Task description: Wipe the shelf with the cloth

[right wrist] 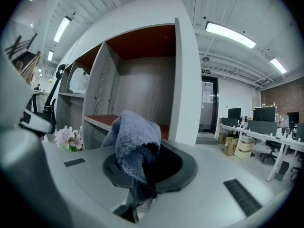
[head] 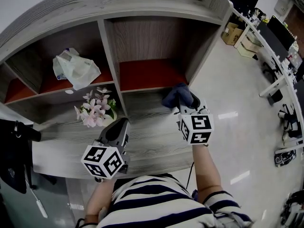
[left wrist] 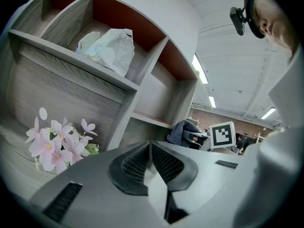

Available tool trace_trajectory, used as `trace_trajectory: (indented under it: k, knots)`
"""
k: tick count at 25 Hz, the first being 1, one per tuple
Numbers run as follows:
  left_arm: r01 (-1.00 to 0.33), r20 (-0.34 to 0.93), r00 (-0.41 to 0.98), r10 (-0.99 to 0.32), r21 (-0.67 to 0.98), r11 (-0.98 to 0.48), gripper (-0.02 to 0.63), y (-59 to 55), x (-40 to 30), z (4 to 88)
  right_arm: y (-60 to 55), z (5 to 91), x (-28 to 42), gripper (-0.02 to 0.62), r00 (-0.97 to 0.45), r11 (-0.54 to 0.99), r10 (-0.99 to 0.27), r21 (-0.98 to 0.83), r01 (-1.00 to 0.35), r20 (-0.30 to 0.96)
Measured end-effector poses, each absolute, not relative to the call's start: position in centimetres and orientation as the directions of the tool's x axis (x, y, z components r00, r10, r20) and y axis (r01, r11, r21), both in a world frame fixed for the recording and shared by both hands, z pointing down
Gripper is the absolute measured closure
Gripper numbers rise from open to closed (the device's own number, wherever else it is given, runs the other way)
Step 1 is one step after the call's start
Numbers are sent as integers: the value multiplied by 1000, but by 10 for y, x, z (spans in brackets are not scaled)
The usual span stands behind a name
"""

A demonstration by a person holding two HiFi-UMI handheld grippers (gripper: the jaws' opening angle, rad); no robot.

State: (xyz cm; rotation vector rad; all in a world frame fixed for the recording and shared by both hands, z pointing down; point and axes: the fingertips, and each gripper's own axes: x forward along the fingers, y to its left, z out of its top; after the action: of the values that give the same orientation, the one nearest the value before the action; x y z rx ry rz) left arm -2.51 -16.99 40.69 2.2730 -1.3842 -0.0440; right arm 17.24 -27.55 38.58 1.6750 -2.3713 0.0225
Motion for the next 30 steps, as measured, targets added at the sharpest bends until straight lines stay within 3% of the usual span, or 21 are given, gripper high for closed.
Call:
trace_trajectory:
  k: [8, 30]
  knots:
    - [-830, 214, 489, -846, 411, -376, 575, -170, -24, 406, -279, 386, 194, 526, -267, 295, -942, 117, -948, 205]
    - [-840, 160, 479, -863, 368, -398, 575, -168, -34, 386, -234, 383, 169, 526, -346, 357, -919, 28, -934, 191]
